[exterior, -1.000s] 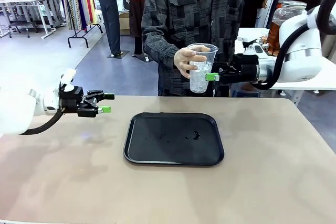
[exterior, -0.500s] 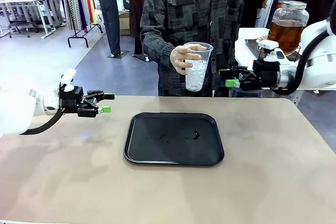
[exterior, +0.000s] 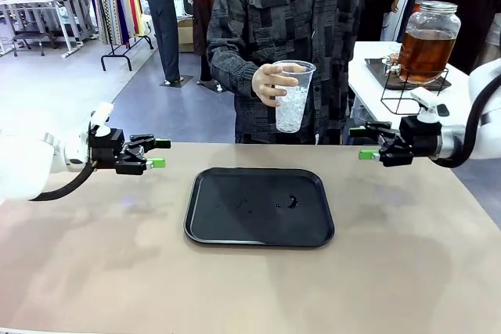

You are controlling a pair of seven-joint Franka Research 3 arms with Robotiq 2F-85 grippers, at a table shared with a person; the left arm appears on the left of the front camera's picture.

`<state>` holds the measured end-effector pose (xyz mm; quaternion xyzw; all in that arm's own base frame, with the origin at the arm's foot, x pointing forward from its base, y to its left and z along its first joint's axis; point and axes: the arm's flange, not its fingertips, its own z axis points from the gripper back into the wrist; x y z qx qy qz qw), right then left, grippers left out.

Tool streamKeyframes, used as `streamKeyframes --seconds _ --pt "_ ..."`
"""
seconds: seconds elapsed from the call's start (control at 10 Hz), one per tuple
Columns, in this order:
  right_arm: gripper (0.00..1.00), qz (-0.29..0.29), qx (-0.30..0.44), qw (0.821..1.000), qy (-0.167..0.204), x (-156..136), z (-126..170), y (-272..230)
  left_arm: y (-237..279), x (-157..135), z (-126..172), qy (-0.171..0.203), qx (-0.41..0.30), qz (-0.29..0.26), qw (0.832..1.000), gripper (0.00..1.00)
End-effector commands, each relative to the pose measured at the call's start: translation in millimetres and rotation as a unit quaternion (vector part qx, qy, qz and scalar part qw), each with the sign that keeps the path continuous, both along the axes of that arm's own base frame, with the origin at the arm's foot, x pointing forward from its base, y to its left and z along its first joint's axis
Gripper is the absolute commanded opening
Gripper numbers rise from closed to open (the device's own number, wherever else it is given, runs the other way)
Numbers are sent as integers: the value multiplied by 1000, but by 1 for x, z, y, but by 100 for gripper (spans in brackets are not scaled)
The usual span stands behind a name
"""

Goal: Pour the drink into the iced cup.
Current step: Open the gripper to release the iced cup you were holding.

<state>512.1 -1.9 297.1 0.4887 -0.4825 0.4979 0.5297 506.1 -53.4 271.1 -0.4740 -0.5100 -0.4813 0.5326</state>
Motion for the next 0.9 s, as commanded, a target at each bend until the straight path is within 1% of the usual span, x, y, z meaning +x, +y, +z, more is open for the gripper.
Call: streamKeyframes --seconds 0.0,0.1,0.2,0.3,0.8 --pt "100 -7 12 1000 -6 -5 -13 -13 -1 0 2 -1 0 0 1000 100" --pt "100 -7 14 1000 -1 -5 -18 -16 -1 0 2 -1 0 0 1000 100" --pt "100 -22 -11 1000 -10 -2 -16 -12 -1 0 2 -1 0 0 1000 100" --pt "100 -13 6 1000 9 -3 -19 -16 -1 0 2 -1 0 0 1000 100" --pt "100 -13 6 1000 9 -3 -19 -16 -1 0 2 -1 0 0 1000 100"
